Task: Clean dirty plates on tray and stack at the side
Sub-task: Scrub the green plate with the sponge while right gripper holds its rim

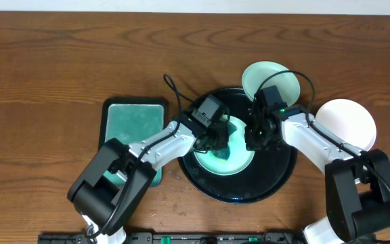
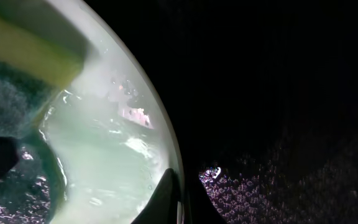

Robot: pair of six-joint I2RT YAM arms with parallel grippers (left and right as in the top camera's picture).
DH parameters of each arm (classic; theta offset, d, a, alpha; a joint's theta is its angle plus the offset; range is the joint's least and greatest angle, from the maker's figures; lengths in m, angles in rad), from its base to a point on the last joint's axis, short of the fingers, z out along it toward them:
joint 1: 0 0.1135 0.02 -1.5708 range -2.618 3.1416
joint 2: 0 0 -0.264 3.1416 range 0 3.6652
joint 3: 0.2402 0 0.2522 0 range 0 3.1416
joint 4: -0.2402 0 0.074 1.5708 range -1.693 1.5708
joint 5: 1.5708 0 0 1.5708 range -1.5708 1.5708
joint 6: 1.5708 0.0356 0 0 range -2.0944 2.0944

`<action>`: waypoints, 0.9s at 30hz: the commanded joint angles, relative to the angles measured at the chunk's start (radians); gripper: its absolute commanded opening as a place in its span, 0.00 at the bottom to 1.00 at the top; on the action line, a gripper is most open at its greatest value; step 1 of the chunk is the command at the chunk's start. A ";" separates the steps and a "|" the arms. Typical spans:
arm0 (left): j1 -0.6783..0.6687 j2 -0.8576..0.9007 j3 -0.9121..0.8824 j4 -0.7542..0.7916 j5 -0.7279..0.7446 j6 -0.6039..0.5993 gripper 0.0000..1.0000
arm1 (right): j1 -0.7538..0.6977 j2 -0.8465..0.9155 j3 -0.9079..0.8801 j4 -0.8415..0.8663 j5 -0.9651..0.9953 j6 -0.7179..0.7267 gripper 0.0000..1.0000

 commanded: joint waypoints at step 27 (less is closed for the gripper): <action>0.008 0.164 0.137 -0.182 0.107 0.014 0.08 | 0.037 0.036 -0.022 -0.016 -0.035 0.001 0.01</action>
